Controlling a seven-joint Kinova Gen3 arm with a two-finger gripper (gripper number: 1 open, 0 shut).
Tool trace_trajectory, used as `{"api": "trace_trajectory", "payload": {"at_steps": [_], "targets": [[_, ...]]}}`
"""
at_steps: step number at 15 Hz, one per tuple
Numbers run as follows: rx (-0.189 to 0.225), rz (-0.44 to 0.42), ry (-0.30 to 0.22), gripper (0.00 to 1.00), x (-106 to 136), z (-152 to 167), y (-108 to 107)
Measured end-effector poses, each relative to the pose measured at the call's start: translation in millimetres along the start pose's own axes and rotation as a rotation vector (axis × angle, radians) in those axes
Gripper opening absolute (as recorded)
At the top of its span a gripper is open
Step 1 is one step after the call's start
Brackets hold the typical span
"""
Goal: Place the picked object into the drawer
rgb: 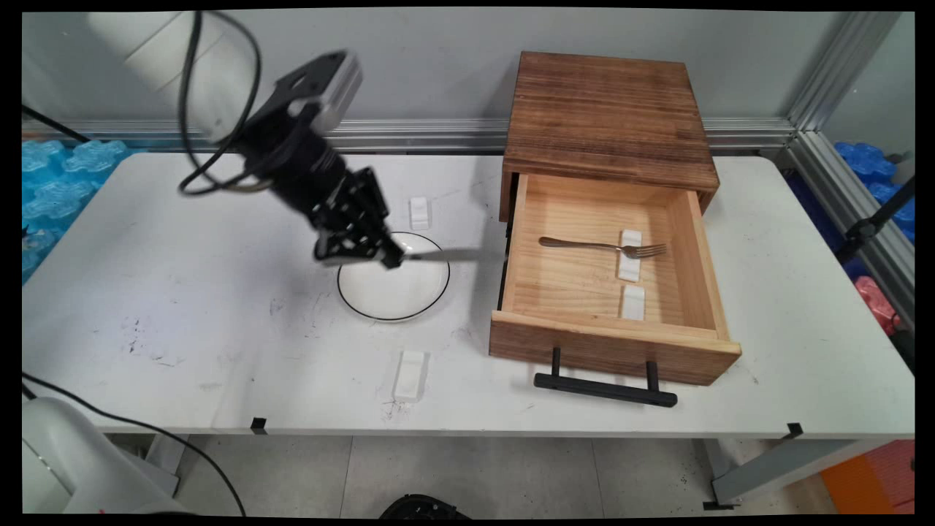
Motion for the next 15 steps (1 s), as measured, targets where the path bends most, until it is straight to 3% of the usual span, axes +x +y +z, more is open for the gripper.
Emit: {"api": "trace_trajectory", "payload": {"at_steps": [7,15], "targets": [[0.06,0.015,0.093,0.0,75.8,8.7,-45.8],[0.041,0.027,0.119,0.0,145.0,74.0,-67.5]]}}
